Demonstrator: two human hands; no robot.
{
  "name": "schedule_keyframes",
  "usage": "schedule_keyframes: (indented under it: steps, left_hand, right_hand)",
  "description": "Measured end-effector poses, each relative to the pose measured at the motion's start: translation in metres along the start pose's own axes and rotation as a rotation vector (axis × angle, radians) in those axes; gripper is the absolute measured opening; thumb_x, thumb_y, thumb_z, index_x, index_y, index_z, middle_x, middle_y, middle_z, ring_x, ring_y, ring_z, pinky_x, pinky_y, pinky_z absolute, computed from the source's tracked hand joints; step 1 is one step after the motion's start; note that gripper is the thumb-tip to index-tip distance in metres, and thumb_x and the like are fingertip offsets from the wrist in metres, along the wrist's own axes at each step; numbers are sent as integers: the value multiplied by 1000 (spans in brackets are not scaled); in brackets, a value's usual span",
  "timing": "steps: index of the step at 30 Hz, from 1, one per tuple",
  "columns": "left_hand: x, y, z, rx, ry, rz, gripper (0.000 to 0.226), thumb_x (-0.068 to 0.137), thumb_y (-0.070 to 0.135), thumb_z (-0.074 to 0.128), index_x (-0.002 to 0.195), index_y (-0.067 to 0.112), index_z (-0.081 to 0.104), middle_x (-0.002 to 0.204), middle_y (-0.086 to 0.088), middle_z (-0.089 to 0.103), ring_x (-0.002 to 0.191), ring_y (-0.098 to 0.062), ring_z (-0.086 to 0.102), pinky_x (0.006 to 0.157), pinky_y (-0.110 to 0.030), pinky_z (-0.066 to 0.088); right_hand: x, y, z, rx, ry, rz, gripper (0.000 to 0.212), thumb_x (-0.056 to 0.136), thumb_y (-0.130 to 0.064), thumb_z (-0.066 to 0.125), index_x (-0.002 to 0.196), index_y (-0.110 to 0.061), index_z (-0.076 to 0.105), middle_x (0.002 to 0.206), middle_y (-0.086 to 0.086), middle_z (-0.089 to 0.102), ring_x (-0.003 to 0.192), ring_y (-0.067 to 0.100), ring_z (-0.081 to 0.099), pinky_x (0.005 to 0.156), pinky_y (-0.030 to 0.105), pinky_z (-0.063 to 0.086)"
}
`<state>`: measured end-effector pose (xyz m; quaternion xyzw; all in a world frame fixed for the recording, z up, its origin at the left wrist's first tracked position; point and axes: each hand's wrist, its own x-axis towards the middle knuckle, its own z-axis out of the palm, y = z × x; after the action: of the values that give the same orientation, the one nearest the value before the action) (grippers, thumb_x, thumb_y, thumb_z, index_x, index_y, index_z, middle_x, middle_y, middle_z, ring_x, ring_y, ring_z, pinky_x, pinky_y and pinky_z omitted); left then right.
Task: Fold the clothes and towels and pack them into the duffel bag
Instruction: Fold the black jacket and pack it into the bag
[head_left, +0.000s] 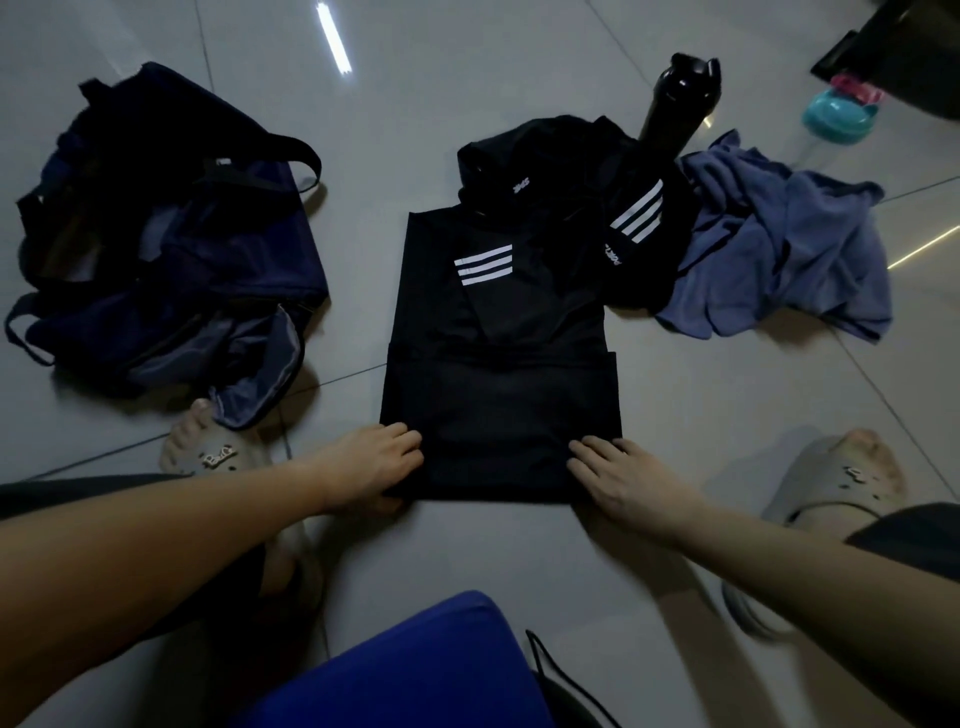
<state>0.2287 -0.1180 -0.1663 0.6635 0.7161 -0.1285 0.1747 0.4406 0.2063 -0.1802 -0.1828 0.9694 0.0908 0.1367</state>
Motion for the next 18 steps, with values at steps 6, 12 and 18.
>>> schedule_keyframes:
  steps: [6, 12, 18]
  left_hand:
    - [9, 20, -6, 40, -49, -125, 34, 98, 19, 50, 131, 8, 52, 124, -12, 51, 109, -28, 52, 92, -39, 49]
    - [6, 17, -9, 116, -127, -218, 32, 97, 14, 50, 129, 10, 52, 124, -10, 53, 111, -29, 53, 93, -38, 47]
    - [-1, -15, -24, -254, -198, -325, 25, 84, 22, 57, 106, 21, 69, 108, 1, 65, 102, -23, 62, 85, -34, 51]
  right_hand:
    - [3, -1, 0, -61, -49, 43, 39, 77, -11, 77, 113, -2, 69, 129, 25, 63, 109, 42, 65, 79, 50, 57]
    - [11, 5, -14, 60, 63, 94, 26, 77, -17, 45, 84, -10, 69, 82, 12, 70, 66, 32, 67, 58, 38, 55]
    - [14, 20, -50, 339, -164, 307, 26, 83, -4, 59, 106, -16, 62, 89, 9, 67, 79, 33, 65, 60, 36, 41]
